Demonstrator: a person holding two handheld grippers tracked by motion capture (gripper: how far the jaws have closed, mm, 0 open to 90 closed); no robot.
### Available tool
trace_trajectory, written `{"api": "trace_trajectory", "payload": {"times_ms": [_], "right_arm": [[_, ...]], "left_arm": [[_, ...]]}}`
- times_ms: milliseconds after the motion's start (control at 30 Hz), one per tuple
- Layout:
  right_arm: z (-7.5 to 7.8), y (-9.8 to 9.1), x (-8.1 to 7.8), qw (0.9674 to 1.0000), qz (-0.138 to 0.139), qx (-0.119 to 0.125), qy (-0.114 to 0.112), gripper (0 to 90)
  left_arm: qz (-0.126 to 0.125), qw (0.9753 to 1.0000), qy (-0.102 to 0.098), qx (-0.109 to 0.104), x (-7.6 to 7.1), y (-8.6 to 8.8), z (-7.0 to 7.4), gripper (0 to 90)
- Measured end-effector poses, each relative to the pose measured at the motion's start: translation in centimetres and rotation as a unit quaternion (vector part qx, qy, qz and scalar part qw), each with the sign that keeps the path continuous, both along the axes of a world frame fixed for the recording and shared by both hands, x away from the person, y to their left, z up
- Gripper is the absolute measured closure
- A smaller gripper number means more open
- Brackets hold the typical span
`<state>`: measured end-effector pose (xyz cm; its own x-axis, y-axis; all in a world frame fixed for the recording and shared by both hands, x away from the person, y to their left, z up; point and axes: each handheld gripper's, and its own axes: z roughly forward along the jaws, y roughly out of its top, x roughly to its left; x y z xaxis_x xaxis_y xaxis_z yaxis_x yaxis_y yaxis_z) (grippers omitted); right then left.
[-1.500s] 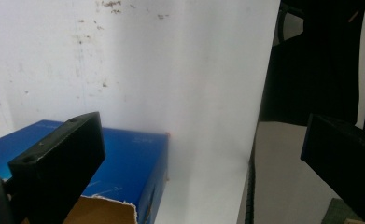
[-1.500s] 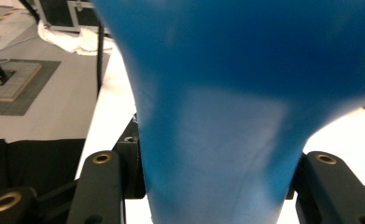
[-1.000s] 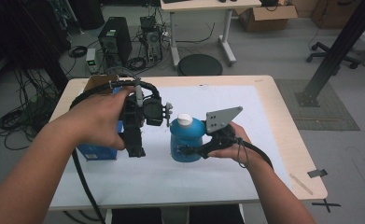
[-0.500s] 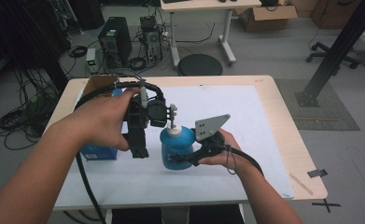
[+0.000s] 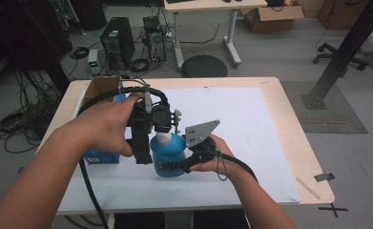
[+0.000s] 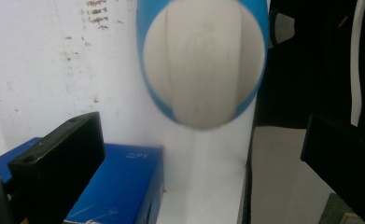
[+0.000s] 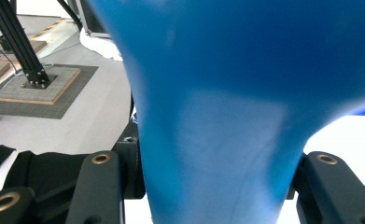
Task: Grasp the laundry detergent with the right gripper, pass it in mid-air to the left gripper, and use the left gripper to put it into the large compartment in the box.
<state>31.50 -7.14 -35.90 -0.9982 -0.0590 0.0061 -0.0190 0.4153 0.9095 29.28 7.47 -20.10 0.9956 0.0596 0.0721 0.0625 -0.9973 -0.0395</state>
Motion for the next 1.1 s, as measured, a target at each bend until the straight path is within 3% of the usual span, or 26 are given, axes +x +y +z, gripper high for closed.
{"api": "trace_trajectory", "payload": {"times_ms": [633,1100], "right_arm": [[-0.2,2.3,-0.1,1.0,0.005,0.006,-0.006,45.6],[-0.3,3.1,-0.5,1.0,0.003,0.002,0.006,45.5]], "left_arm": [[-0.001,0.9999,0.014,0.0,0.1,-0.2,-1.8,0.3],[-0.003,0.9999,0.016,0.006,0.1,-0.5,-2.8,0.4]]}}
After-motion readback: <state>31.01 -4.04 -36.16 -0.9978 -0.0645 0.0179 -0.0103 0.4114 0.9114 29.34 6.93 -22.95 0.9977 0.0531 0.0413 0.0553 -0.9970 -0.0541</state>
